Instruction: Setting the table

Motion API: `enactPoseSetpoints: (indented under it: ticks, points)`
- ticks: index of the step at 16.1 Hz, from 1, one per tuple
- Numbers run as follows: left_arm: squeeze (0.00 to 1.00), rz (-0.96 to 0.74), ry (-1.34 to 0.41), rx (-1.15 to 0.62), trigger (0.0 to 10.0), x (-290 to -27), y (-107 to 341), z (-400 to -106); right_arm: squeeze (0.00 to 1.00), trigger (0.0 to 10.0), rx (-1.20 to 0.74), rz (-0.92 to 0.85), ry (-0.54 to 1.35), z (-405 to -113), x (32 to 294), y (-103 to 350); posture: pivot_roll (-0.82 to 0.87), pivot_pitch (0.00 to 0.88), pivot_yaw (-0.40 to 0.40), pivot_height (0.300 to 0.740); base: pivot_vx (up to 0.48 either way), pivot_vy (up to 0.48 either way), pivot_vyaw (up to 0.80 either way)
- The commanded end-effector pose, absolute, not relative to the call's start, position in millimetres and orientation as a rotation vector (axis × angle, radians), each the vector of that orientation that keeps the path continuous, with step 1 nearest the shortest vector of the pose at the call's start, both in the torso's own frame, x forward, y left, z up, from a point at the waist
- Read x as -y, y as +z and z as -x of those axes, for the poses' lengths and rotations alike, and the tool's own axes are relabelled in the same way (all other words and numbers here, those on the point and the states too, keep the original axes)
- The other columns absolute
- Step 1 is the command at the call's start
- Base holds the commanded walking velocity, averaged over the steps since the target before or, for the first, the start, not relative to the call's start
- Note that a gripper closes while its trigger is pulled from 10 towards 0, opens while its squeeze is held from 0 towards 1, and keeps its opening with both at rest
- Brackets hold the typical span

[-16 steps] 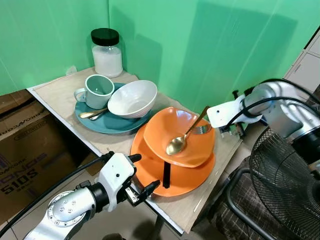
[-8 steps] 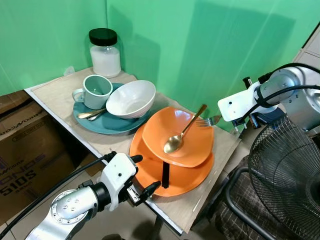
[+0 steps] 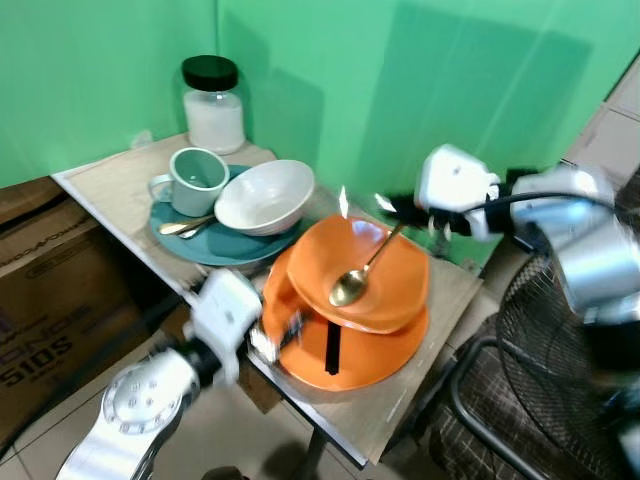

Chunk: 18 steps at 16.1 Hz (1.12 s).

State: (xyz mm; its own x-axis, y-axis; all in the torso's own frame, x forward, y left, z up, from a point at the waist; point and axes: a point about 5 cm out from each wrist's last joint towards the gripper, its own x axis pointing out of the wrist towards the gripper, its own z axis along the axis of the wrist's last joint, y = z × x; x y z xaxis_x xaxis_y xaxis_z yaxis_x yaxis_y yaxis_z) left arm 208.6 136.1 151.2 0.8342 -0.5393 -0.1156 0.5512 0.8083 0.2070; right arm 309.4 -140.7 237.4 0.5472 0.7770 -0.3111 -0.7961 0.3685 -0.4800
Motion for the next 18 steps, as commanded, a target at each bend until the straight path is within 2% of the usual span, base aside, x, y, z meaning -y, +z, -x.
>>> enactPoseSetpoints:
  ticks: [1,2,4,5,6,8,11,15,18]
  points:
    - [0.0,-0.25,-0.548,-0.006,10.0,-134.1,158.6,-208.2,0.0,0.0,0.055,0.542,0.909,-302.3,152.1,251.9,0.1,0.0,-0.105,0.74,0.0,0.0,0.0]
    - [0.0,-0.257,-0.539,0.002,10.0,-133.8,159.4,-208.2,0.0,0.0,0.073,0.517,0.901,-298.3,151.5,251.6,0.1,0.0,-0.105,0.74,0.0,0.0,0.0]
    - [0.0,-0.246,-0.425,0.046,10.0,-128.5,163.7,-211.2,0.0,0.0,0.102,0.3,0.721,-272.5,152.1,235.6,0.09,0.0,-0.095,0.74,0.0,0.0,0.0]
    - [0.0,-0.231,-0.39,0.032,10.0,-127.8,160.6,-212.1,0.0,7.7,0.113,0.217,0.61,-267.0,153.7,230.9,0.09,0.0,-0.094,0.74,0.0,0.0,0.0]
    - [0.0,-0.233,-0.362,0.032,10.0,-128.5,159.3,-213.4,0.0,10.0,0.119,0.166,0.549,-265.7,154.7,228.2,0.08,0.0,-0.092,0.74,0.0,0.0,0.0]
    - [0.0,-0.237,-0.27,0.063,10.0,-130.3,160.9,-221.5,0.0,10.0,0.148,0.04,0.407,-261.8,154.1,221.7,0.08,0.0,-0.085,0.74,0.0,0.0,0.0]
    - [0.0,-0.21,-0.203,0.106,10.0,-132.3,170.3,-228.7,0.0,10.0,0.123,-0.062,0.32,-256.0,147.7,209.9,0.09,0.0,-0.088,0.74,0.0,0.0,0.0]
    - [0.0,-0.202,-0.163,0.083,10.0,-138.6,165.5,-222.0,0.0,10.0,0.055,-0.076,0.27,-259.2,140.5,194.8,0.11,0.0,-0.105,0.74,0.0,0.0,0.0]
    - [0.0,-0.213,-0.134,0.07,10.0,-145.5,165.4,-216.8,0.0,10.0,0.001,-0.087,0.303,-257.5,134.6,184.2,0.14,0.0,-0.115,0.74,-0.167,0.0,0.0]
